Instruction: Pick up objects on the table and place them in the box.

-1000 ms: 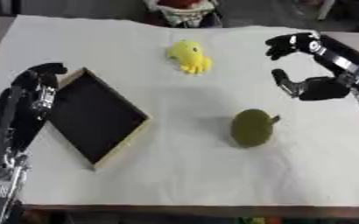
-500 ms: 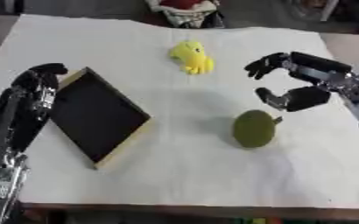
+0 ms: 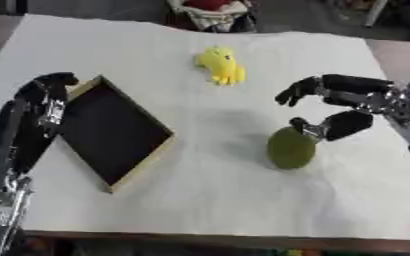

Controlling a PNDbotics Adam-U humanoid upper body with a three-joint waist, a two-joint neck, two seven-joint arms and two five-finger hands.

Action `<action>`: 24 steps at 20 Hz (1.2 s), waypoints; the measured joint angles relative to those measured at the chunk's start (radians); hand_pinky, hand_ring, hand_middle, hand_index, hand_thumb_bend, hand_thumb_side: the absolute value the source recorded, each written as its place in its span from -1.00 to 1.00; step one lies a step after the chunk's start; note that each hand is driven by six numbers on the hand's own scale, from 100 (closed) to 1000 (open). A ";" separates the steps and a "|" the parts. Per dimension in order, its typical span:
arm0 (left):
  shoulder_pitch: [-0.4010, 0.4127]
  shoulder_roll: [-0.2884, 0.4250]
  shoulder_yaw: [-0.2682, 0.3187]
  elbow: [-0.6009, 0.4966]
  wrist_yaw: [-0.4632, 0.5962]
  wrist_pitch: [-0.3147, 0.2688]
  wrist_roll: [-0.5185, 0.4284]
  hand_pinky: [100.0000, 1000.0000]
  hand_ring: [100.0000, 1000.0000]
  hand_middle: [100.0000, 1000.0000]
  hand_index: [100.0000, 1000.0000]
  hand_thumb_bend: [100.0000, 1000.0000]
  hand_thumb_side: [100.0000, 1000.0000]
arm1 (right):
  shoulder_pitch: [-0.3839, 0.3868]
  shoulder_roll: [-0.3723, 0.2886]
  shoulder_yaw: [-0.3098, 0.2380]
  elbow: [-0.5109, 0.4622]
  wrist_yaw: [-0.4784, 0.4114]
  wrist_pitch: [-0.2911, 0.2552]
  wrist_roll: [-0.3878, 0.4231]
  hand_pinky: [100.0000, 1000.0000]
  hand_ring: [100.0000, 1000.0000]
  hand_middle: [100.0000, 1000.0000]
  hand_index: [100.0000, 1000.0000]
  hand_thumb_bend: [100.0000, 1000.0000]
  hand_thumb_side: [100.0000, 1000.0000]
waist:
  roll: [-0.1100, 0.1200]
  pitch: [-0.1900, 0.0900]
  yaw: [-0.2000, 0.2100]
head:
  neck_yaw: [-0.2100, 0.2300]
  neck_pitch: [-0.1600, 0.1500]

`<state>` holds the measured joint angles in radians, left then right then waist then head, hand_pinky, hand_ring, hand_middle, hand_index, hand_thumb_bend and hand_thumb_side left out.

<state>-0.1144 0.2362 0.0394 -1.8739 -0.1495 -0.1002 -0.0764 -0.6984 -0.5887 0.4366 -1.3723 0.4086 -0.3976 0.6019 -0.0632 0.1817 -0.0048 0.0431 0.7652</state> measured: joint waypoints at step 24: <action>0.001 0.008 0.000 0.002 -0.001 0.003 -0.003 -0.05 0.73 0.33 0.53 -1.00 0.41 | 0.014 -0.039 0.042 0.030 0.251 -0.085 0.035 0.69 0.55 0.64 0.82 -1.00 0.44 | -0.008 0.000 0.000 | -0.001 0.000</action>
<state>-0.1132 0.2443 0.0394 -1.8715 -0.1508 -0.0973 -0.0795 -0.6840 -0.6273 0.4782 -1.3428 0.6594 -0.4828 0.6370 -0.0708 0.1812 -0.0045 0.0425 0.7652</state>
